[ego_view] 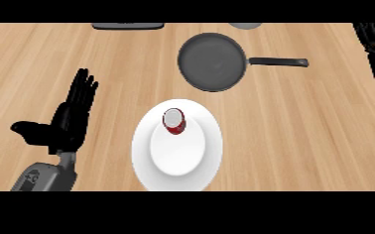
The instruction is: Pick the can from the plate and place it in the pan
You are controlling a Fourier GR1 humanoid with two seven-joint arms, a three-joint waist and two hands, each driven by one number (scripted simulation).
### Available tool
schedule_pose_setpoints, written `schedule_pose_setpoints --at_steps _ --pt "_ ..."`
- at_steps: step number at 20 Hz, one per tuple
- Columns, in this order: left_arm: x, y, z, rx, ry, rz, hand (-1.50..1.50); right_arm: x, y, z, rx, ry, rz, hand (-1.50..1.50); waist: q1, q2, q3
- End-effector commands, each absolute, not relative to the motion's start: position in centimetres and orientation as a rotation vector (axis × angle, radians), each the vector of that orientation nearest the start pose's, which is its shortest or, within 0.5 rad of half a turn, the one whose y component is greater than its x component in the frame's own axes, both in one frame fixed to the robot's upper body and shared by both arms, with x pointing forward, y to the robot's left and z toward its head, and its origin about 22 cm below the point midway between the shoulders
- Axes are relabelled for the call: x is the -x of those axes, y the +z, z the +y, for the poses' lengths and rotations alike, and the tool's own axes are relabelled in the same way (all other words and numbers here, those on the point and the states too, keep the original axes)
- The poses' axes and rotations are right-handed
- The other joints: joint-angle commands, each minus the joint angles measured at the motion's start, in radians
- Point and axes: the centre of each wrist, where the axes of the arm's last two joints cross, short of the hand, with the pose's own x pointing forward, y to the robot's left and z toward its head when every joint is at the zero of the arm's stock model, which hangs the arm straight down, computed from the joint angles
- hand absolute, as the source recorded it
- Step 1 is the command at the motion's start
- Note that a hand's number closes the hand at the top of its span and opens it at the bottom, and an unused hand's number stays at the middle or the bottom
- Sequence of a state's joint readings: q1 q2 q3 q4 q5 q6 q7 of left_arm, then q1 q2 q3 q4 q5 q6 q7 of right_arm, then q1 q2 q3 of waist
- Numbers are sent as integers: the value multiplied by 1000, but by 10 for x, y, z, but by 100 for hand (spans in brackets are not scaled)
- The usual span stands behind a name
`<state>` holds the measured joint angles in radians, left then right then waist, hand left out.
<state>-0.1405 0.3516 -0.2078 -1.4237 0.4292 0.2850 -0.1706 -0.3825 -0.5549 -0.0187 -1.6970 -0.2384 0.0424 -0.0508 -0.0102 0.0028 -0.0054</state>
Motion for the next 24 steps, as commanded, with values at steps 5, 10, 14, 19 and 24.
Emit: schedule_pose_setpoints --at_steps 5,10,14,19,24 --pt "-303 55 282 -193 -31 -1699 0 -290 59 -188 -128 344 -1767 150 39 13 8" --pt "-282 29 283 -183 -41 -1617 0 -252 9 -163 356 233 -1862 -150 3 -11 4" --pt "-293 39 294 -249 -29 -1607 0 -214 -4 -164 596 273 -1907 -150 -25 -12 3" --pt "-300 53 288 -238 -30 -1612 0 -174 34 -153 628 452 -1799 -150 -19 -11 1" --pt "-295 43 287 -221 -53 -1613 0 -173 77 -163 713 713 -1593 -150 -13 -11 -3"
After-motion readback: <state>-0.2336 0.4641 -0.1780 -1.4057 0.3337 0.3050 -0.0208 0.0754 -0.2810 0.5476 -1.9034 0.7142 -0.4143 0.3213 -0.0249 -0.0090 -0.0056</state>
